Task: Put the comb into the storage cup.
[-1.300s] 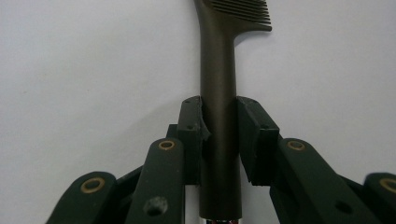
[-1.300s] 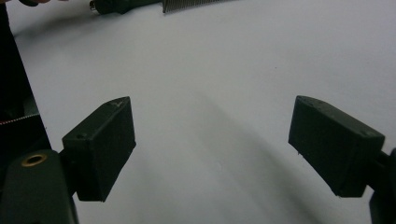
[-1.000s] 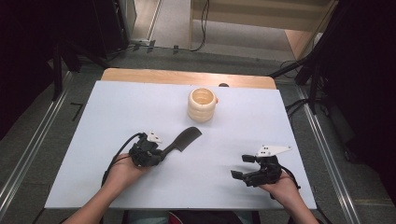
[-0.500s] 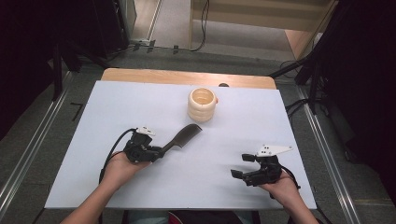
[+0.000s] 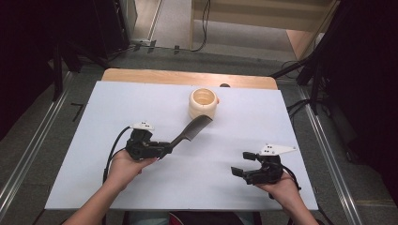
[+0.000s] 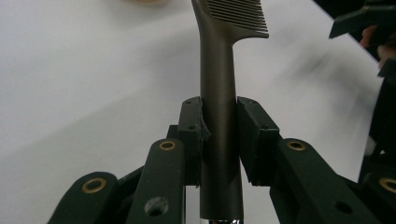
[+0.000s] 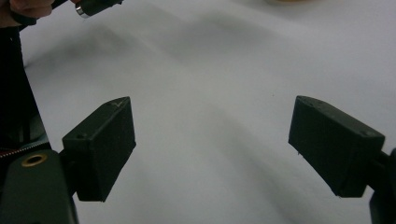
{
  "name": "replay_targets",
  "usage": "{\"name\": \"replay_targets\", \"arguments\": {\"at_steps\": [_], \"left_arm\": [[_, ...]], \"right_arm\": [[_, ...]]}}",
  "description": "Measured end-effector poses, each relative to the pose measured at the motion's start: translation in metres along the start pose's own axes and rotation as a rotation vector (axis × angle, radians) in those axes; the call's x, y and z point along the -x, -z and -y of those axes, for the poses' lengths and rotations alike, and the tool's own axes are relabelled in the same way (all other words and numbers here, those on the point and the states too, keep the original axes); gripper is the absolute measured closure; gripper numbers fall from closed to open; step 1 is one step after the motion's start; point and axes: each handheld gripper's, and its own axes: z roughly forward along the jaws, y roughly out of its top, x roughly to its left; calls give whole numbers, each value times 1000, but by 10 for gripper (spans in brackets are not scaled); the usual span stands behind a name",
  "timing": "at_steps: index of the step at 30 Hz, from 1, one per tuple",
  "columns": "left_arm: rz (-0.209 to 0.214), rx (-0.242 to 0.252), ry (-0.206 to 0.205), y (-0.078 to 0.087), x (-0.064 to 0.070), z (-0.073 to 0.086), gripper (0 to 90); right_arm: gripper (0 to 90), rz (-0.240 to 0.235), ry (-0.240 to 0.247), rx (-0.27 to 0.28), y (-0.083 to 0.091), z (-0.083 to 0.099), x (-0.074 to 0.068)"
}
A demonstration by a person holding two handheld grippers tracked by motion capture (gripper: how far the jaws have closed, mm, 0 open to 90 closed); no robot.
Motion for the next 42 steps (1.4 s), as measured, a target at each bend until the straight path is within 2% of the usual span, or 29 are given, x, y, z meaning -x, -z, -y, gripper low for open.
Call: {"name": "replay_targets", "arguments": {"at_steps": [7,11,24,28,35,38,42], "left_arm": [[36,31,3,-5,7,-5,733],[58,70,11,-6,11,-8,732],[82,164,48,-20,24,-19,732],[106,155,52,-29,28,-26,732],[122,150,68,-45,33,-40,732],[134,144,90,-57,37,-46,732],[132,141,98,-65,41,-50,732]], "right_arm": [[128,4,-4,16,1,-2,-3],[128,8,-3,23,1,-4,-5],[128,35,-15,71,4,-11,-9],[128,52,-14,83,5,-14,-11],[128,57,-34,99,5,-22,-14],[128,69,-56,106,6,-25,-13],[129,69,-78,118,6,-27,-11]]}}
